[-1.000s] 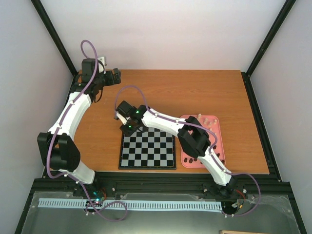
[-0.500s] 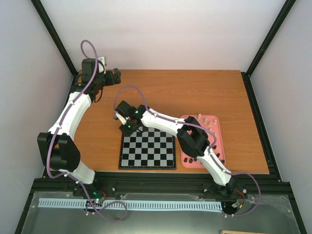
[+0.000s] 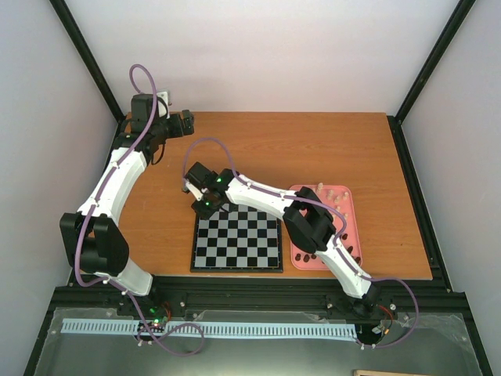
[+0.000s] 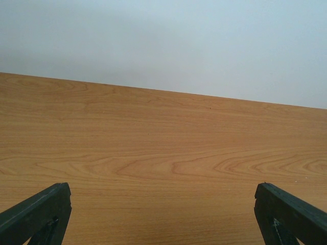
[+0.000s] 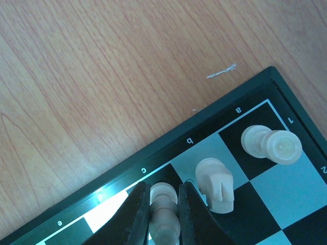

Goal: Set up the chess pieces on the board
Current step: Place the chess piece on the chessboard.

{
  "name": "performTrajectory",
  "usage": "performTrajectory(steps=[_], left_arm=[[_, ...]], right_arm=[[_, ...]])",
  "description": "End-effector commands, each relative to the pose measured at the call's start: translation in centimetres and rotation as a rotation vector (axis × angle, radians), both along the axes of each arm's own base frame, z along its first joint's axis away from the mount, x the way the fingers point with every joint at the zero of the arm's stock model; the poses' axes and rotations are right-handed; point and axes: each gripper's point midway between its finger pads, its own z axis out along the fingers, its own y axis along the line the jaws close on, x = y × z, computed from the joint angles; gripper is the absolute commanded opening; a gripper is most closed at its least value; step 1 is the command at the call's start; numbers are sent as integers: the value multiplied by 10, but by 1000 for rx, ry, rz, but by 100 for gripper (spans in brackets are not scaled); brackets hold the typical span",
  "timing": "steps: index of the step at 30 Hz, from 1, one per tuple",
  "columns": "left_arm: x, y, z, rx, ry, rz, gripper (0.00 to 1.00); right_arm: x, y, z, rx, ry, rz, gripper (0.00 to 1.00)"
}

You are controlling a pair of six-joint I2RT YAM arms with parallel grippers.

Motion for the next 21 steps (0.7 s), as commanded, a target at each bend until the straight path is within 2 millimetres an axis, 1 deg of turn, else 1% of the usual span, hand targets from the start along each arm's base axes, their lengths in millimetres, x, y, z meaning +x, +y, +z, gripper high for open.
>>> performTrajectory(steps=[1, 11, 17, 21], left_arm=[[3, 0, 18, -7, -44, 7, 100], [2, 0, 19, -7, -46, 6, 100], [1, -1, 19, -8, -46, 5, 100], [1, 0, 19, -7, -45, 7, 100]], right_arm=[[-7, 2, -5, -27, -2, 24, 6], [-8, 2, -4, -29, -5, 30, 13], [-10, 1, -2, -31, -7, 37, 15], [-12, 0, -4, -39, -7, 42, 15]])
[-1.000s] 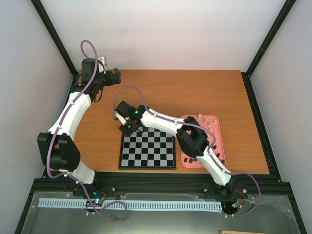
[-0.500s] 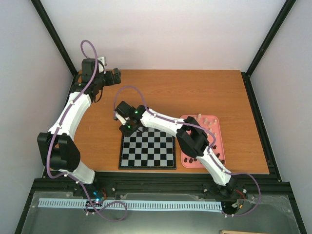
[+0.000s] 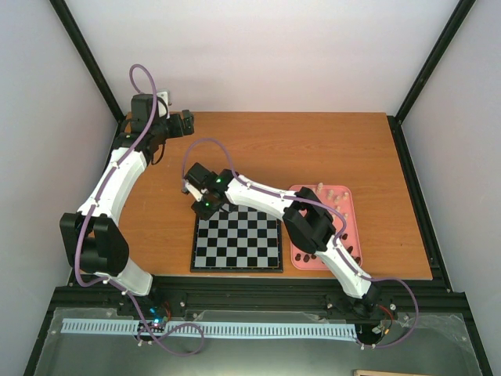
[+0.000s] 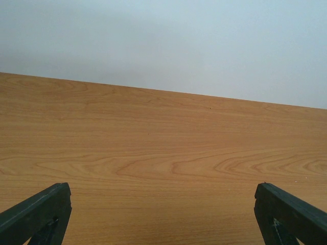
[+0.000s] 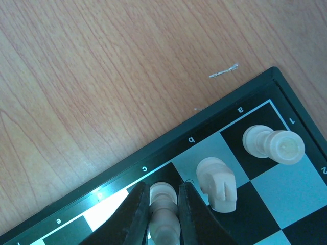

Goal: Set up the chess pieces on the board
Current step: Place the chess piece on the chessboard.

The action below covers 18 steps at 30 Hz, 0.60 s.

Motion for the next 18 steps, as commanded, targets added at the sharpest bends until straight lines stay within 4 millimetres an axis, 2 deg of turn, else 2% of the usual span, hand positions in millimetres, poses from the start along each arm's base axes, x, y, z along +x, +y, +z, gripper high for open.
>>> performTrajectory(steps=[1, 9, 13, 18], left_arm=[[1, 0, 19, -7, -45, 7, 100], [0, 0, 22, -8, -51, 8, 100], [-1, 0, 21, -7, -49, 6, 100], [-1, 1, 23, -7, -54, 8, 100]], right_arm=[[-11, -1, -4, -32, 3, 25, 16], [-11, -4, -9, -49, 1, 21, 23], [-11, -4, -2, -38, -12, 21, 25], [-11, -3, 11, -6, -27, 29, 33]])
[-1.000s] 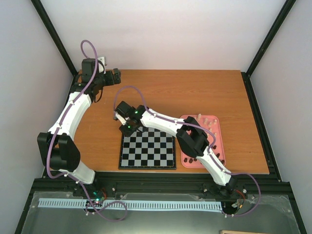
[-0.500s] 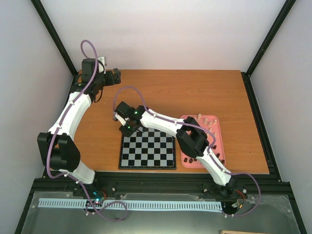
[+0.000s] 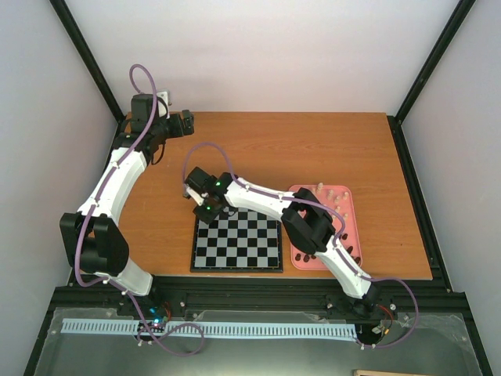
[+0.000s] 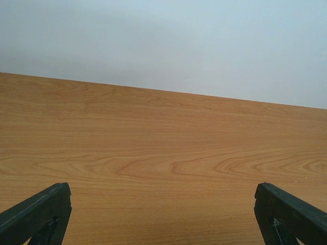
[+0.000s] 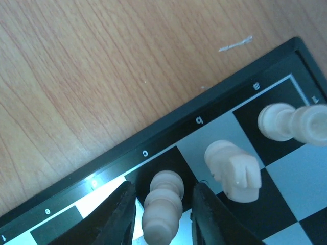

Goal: Set up the chess pieces on the board
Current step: Place the chess piece on the chessboard, then pick up the chess piece from the storage box.

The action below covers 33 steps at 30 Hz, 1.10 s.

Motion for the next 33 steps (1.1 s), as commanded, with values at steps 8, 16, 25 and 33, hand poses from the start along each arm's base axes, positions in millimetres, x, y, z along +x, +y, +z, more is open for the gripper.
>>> performTrajectory(steps=[8, 16, 25, 33], left_arm=[[-2, 1, 24, -2, -55, 10, 100], [-3, 3, 26, 2, -58, 15, 100], [-1, 1, 24, -7, -58, 10, 100], [1, -4, 21, -25, -52, -11, 100]], right_arm=[[-8, -2, 56, 102, -74, 29, 45], [-2, -37, 109, 148, -199, -39, 56], [81, -194, 136, 138, -298, -497, 66], [116, -356, 108, 6, -319, -923, 65]])
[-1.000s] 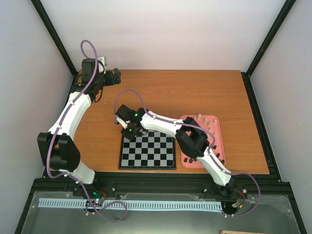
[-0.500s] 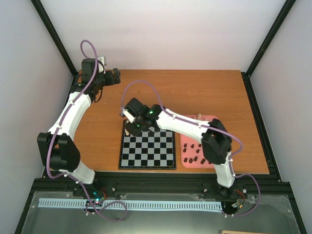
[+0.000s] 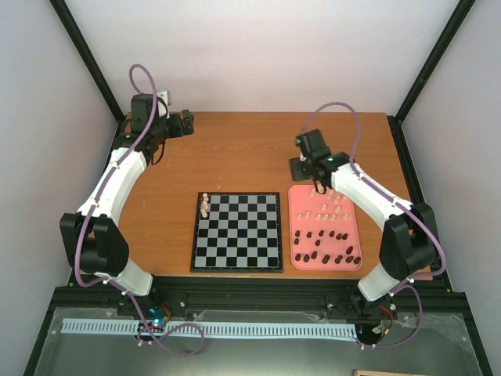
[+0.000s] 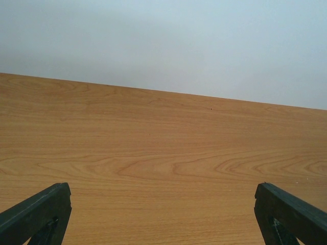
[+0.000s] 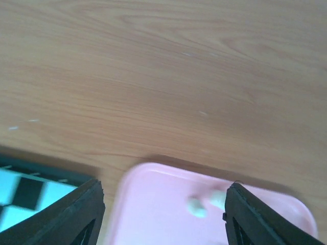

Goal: Set up the chess pieces on the board
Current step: Pick up the chess piece from the storage box.

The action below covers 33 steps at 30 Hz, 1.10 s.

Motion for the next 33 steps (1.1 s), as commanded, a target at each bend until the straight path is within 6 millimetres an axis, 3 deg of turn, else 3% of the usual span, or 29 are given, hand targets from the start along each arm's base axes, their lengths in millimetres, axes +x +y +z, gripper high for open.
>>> performTrajectory(steps=[1, 6, 12, 17, 22, 33], left_arm=[[2, -6, 20, -32, -51, -21, 100], [6, -8, 14, -34, -37, -25, 100], [9, -8, 12, -36, -32, -24, 100], [9, -9, 11, -40, -29, -27, 100], [9, -9, 12, -39, -30, -27, 100], [10, -13, 10, -58, -28, -44, 100]], right_arm=[[6, -66, -14, -25, 6, -206, 64], [-2, -97, -38, -49, 55, -273, 61], [-6, -82, -42, 31, 73, -212, 53], [-8, -86, -41, 15, 76, -227, 51], [-15, -110, -45, -76, 92, -303, 51], [-26, -130, -70, -44, 167, -331, 49]])
